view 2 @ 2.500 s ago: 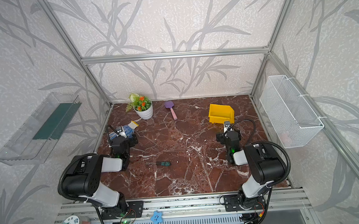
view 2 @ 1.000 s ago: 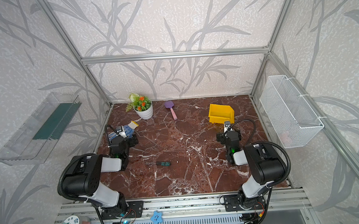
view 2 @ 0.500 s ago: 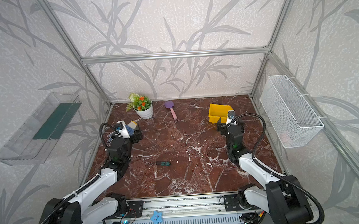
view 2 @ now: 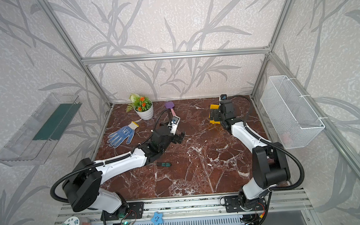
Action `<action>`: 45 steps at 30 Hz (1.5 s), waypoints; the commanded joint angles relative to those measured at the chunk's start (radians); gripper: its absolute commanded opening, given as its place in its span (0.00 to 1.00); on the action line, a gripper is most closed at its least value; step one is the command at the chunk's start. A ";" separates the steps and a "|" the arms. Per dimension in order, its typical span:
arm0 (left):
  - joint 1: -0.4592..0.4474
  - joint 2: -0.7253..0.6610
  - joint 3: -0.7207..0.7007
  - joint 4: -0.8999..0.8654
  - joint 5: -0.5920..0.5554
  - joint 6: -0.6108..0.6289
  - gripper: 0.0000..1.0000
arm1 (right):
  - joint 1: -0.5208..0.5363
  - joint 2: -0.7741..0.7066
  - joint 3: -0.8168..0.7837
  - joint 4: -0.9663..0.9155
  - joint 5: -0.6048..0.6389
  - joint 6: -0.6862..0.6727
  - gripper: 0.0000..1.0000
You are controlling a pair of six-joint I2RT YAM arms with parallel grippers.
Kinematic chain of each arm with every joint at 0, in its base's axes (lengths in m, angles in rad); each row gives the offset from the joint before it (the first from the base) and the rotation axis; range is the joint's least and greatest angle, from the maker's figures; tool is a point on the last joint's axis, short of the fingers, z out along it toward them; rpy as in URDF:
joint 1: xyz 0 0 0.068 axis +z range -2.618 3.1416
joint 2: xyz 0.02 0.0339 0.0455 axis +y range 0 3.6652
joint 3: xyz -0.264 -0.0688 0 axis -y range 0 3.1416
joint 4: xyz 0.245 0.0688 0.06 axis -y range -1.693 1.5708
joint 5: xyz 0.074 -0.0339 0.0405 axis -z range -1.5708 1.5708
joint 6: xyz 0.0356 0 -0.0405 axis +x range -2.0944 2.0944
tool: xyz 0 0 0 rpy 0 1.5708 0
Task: Put the screwdriver in the bin
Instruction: Rotate the bin at the top-right of the table.
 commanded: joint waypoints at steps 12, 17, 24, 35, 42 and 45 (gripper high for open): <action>0.009 -0.065 0.039 -0.189 0.039 -0.339 0.99 | -0.173 0.339 0.376 -0.411 -0.279 0.039 0.99; 0.044 -0.079 0.038 -0.283 0.097 -0.468 0.99 | -0.173 0.381 0.395 -0.431 -0.361 0.053 0.99; 0.083 -0.122 -0.020 -0.295 0.074 -0.538 0.99 | -0.113 0.288 0.274 -0.402 -0.362 0.081 0.99; 0.097 -0.190 -0.116 -0.306 -0.006 -0.603 0.99 | 0.091 0.142 0.070 -0.329 -0.354 0.105 0.99; 0.110 -0.257 -0.178 -0.310 0.006 -0.626 0.99 | 0.142 0.186 0.108 -0.352 -0.173 0.092 0.99; 0.126 -0.280 -0.203 -0.299 0.050 -0.644 0.99 | 0.144 0.240 0.139 -0.346 -0.158 0.073 0.85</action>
